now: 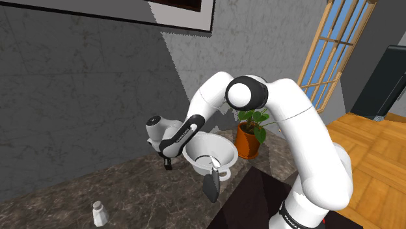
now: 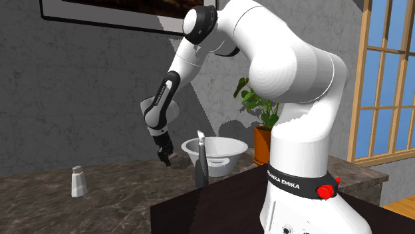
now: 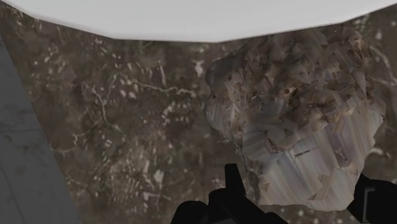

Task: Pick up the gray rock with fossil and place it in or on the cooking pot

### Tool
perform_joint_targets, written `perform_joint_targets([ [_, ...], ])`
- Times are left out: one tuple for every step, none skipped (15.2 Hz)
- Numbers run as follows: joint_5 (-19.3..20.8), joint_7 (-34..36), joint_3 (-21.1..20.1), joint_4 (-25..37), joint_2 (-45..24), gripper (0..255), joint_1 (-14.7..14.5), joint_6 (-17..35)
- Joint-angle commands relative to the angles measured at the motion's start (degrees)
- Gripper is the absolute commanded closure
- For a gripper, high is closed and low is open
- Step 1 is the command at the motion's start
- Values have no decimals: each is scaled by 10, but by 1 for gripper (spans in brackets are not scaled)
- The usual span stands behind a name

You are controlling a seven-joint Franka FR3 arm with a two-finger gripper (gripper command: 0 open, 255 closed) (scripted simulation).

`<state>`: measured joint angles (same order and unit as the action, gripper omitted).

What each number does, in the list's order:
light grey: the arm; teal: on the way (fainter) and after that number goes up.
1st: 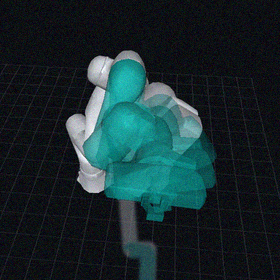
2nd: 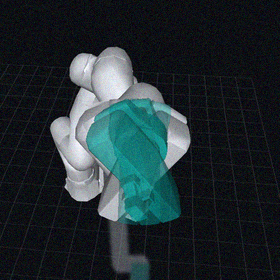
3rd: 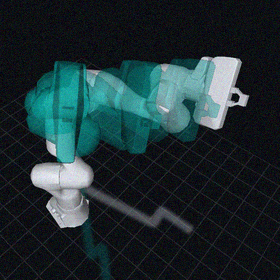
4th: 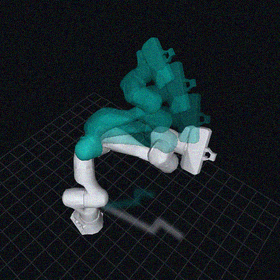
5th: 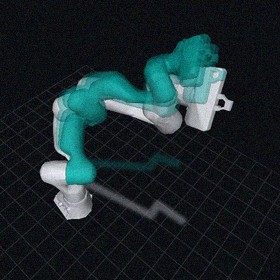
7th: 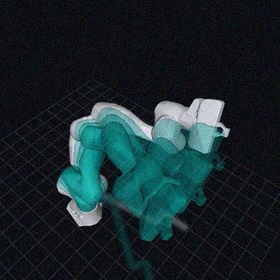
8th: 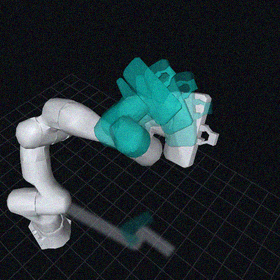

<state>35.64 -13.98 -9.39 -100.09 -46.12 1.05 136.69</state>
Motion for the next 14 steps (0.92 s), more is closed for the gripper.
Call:
perform_joint_targets([
  [0,0,0,0,0,255,0,0],
  [0,0,0,0,0,255,0,0],
  [0,0,0,0,-1,255,0,0],
  [0,0,0,0,-1,255,0,0],
  [0,0,0,0,0,255,0,0],
  [0,0,0,0,0,255,0,0],
  [0,0,0,0,0,255,0,0],
  [-2,-2,-2,-3,6,255,1,-4],
  [-4,-4,-3,-6,13,255,2,-7],
  [-6,-6,-5,-9,20,255,4,-11],
  [-8,-9,-7,-12,26,255,5,-15],
  [-10,-11,-9,-14,32,255,6,-18],
  [-12,-13,-11,-16,39,255,7,-22],
  [-14,-15,-12,-19,45,255,8,-26],
])
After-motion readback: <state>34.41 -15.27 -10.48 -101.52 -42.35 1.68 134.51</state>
